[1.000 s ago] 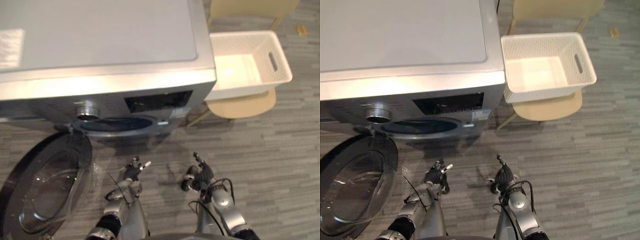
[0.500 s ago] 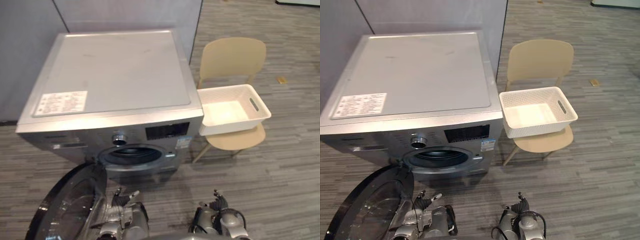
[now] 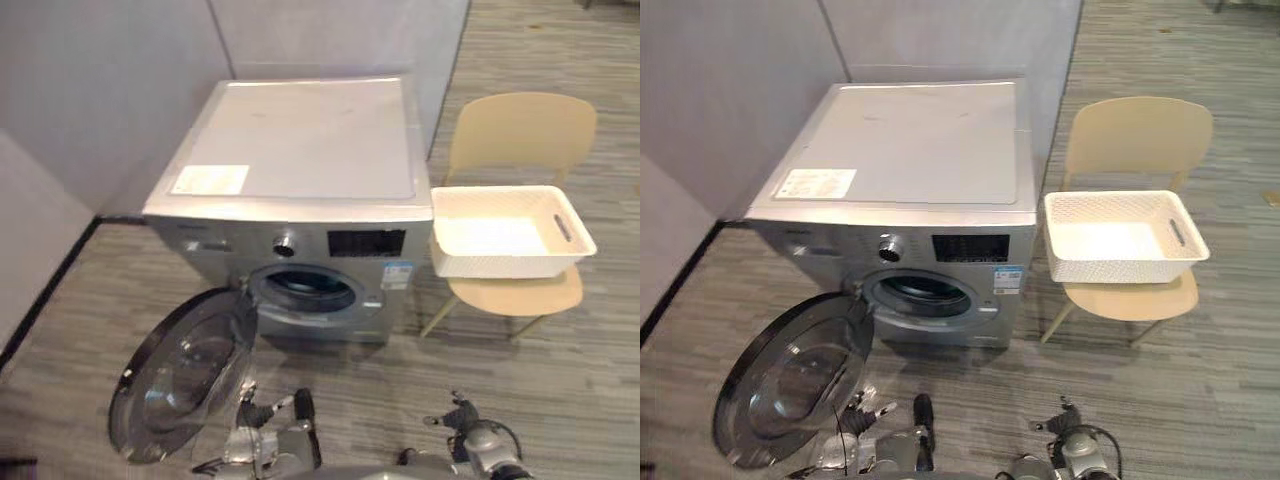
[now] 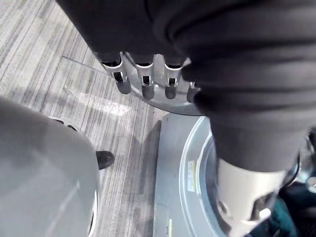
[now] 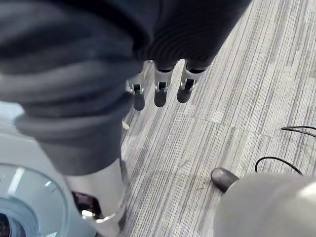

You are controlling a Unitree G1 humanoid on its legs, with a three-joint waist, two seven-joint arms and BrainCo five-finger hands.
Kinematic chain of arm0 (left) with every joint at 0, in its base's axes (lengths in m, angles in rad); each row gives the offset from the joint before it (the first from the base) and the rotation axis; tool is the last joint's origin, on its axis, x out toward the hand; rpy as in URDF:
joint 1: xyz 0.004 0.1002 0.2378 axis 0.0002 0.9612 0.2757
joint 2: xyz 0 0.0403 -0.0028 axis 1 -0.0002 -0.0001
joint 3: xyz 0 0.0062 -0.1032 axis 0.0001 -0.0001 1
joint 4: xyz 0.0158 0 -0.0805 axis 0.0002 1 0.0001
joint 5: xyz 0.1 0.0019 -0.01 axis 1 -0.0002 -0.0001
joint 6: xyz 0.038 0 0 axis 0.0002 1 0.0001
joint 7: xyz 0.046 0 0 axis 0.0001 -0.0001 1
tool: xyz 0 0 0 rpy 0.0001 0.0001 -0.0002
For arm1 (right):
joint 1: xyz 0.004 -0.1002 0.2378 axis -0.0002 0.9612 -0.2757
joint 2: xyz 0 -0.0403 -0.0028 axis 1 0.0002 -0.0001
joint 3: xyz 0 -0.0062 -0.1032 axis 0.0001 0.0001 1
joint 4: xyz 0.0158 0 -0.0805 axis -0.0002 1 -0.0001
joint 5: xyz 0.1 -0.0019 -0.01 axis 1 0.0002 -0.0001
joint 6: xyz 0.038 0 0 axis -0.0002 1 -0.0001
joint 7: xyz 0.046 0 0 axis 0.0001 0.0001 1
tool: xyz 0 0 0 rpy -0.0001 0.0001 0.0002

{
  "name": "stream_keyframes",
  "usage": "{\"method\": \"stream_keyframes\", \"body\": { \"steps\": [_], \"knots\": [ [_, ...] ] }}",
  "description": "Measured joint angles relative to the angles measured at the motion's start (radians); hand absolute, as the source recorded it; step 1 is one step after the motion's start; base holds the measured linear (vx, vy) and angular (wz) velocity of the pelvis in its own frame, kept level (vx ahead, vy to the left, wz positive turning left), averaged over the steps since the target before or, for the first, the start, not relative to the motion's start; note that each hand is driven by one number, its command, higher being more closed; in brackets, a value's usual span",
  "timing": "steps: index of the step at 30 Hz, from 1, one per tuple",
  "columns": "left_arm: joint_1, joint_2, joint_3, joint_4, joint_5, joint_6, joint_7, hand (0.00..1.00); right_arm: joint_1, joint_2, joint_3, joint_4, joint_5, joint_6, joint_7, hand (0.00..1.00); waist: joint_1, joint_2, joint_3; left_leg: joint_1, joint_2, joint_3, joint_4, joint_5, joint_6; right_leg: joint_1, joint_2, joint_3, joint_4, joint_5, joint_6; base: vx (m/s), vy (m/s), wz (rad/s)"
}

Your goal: Pick up the laundry basket with both hands and put the clothes into the washing machine.

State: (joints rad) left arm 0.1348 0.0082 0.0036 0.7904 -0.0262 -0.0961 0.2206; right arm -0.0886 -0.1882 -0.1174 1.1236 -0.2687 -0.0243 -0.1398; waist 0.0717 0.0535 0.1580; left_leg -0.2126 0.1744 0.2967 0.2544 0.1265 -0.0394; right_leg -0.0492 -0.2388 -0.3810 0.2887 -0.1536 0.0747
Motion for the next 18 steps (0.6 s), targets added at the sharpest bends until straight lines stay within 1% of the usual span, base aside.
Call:
{"method": "stream_keyframes", "body": {
  "steps": [1,2,3,4,5,6,7,8,9,10,11,12,13,14,15,16,17,18],
  "knots": [
    [0.033,-0.008,0.0,-0.04,0.0,-0.001,-0.001,0.0,0.001,-0.017,-0.006,0.0,0.0,0.002,-0.01,0.0,-0.008,0.004,0.0,0.013,0.001,0.003,0.089,-0.062,-0.001,0.01,-0.02,0.0,-0.015,0.014,0.008,-0.18,0.069,0.13],
    [0.062,-0.021,0.002,-0.09,-0.001,-0.004,-0.002,0.0,0.006,-0.038,-0.013,0.0,-0.002,0.005,-0.013,0.0,-0.005,0.016,-0.001,0.032,0.014,0.002,0.162,-0.114,-0.006,0.021,-0.029,0.01,-0.054,0.039,0.014,-0.15,0.138,0.06],
    [0.079,-0.027,0.006,-0.113,-0.002,-0.008,-0.003,0.0,0.008,-0.043,-0.016,0.0,-0.006,0.006,-0.013,0.0,-0.004,0.023,-0.003,0.046,0.024,-0.004,0.18,-0.134,-0.009,0.032,-0.029,0.011,-0.08,0.058,0.02,-0.13,0.224,-0.02],
    [0.1,-0.034,0.013,-0.14,-0.005,-0.012,-0.003,0.0,0.011,-0.045,-0.027,0.0,-0.013,0.008,-0.013,0.0,-0.004,0.034,-0.009,0.062,0.038,-0.021,0.186,-0.158,-0.023,0.029,-0.029,0.01,-0.122,0.098,0.03,-0.15,0.309,-0.04],
    [0.11,-0.039,0.024,-0.163,-0.016,-0.012,-0.004,0.0,0.012,-0.04,-0.03,0.0,-0.017,0.012,-0.012,0.0,-0.001,0.04,-0.007,0.056,0.034,-0.019,0.183,-0.177,-0.028,0.03,-0.03,0.011,-0.163,0.138,0.038,-0.14,0.276,-0.04],
    [0.12,-0.043,0.039,-0.178,-0.024,-0.011,-0.005,0.0,0.014,-0.041,-0.033,0.0,-0.018,0.012,-0.012,0.0,-0.002,0.049,-0.011,0.056,0.028,-0.014,0.17,-0.183,-0.023,0.035,-0.027,0.006,-0.19,0.156,0.042,-0.14,0.199,0.07],
    [0.145,-0.061,0.066,-0.234,-0.036,-0.01,-0.005,0.0,0.023,-0.024,-0.033,0.001,-0.021,0.012,-0.008,0.0,-0.003,0.046,-0.012,0.083,-0.004,-0.027,0.09,-0.186,-0.02,0.056,-0.016,-0.002,-0.244,0.166,0.062,-0.07,0.145,0.29],
    [0.172,-0.07,0.085,-0.324,-0.045,-0.011,-0.005,0.0,0.033,-0.023,-0.034,0.003,-0.022,0.012,-0.007,0.0,-0.007,0.07,-0.019,0.126,-0.013,-0.036,-0.038,-0.227,-0.014,0.059,0.006,-0.015,-0.241,0.163,0.059,-0.04,0.141,0.5],
    [0.166,-0.067,0.091,-0.351,-0.047,-0.011,-0.006,0.0,0.035,-0.015,-0.037,0.013,-0.024,0.012,-0.009,0.0,-0.007,0.055,-0.013,0.123,-0.038,-0.045,-0.053,-0.222,-0.012,0.064,-0.01,-0.011,-0.257,0.173,0.069,-0.05,0.141,0.66],
    [0.185,-0.071,0.098,-0.43,-0.055,-0.011,-0.006,0.0,0.037,-0.015,-0.042,0.041,-0.027,0.014,-0.006,0.0,-0.007,0.063,-0.019,0.118,-0.051,-0.049,-0.074,-0.209,-0.013,0.072,-0.015,-0.026,-0.269,0.179,0.065,-0.09,0.128,0.58],
    [0.216,-0.075,0.118,-0.505,-0.06,-0.012,-0.005,0.0,0.042,-0.014,-0.041,0.049,-0.028,0.014,-0.003,0.0,-0.008,0.068,-0.023,0.121,-0.067,-0.054,-0.076,-0.209,-0.013,0.081,-0.024,-0.029,-0.287,0.192,0.065,-0.14,0.121,0.4],
    [0.22,-0.075,0.121,-0.513,-0.06,-0.012,-0.004,0.0,0.043,-0.014,-0.04,0.049,-0.028,0.014,-0.002,0.0,-0.008,0.069,-0.024,0.121,-0.069,-0.055,-0.077,-0.209,-0.013,0.082,-0.025,-0.029,-0.29,0.193,0.066,-0.09,0.11,0.21],
    [0.271,-0.085,0.159,-0.614,-0.059,-0.012,-0.001,0.0,0.052,-0.015,-0.038,0.049,-0.027,0.012,0.007,0.0,-0.011,0.078,-0.045,0.121,-0.09,-0.07,-0.103,-0.209,-0.013,0.087,-0.032,-0.033,-0.314,0.193,0.066,-0.05,0.082,0.27],
    [0.291,-0.087,0.175,-0.67,-0.049,-0.012,0.002,0.0,0.06,-0.015,-0.032,0.05,-0.024,0.011,0.009,0.0,-0.022,0.09,-0.059,0.125,-0.109,-0.09,-0.131,-0.208,-0.014,0.099,-0.038,-0.052,-0.331,0.193,0.066,0.01,0.049,0.39],
    [0.296,-0.088,0.191,-0.694,-0.041,-0.011,0.001,0.0,0.061,-0.016,-0.032,0.05,-0.019,0.011,0.009,0.0,-0.03,0.096,-0.066,0.125,-0.118,-0.102,-0.146,-0.203,-0.021,0.099,-0.042,-0.061,-0.335,0.193,0.066,0.02,0.026,0.51],
    [0.301,-0.093,0.208,-0.748,-0.033,-0.009,0.001,0.0,0.062,-0.02,-0.031,0.049,-0.015,0.011,0.009,0.0,-0.035,0.106,-0.075,0.135,-0.126,-0.107,-0.182,-0.185,-0.025,0.102,-0.044,-0.064,-0.342,0.194,0.065,0.02,0.006,0.37],
    [0.3,-0.093,0.212,-0.793,-0.019,-0.008,0.0,0.0,0.065,-0.023,-0.029,0.049,-0.015,0.011,0.01,0.0,-0.032,0.112,-0.079,0.149,-0.127,-0.107,-0.212,-0.166,-0.03,0.105,-0.043,-0.069,-0.344,0.195,0.064,0.02,-0.016,0.23],
    [0.302,-0.095,0.236,-0.863,0.002,-0.002,-0.003,0.0,0.073,-0.016,-0.028,0.051,-0.015,0.009,0.011,0.0,-0.031,0.112,-0.081,0.178,-0.126,-0.107,-0.261,-0.123,-0.039,0.111,-0.042,-0.077,-0.342,0.201,0.071,0.0,0.0,0.0]
  ]
}}
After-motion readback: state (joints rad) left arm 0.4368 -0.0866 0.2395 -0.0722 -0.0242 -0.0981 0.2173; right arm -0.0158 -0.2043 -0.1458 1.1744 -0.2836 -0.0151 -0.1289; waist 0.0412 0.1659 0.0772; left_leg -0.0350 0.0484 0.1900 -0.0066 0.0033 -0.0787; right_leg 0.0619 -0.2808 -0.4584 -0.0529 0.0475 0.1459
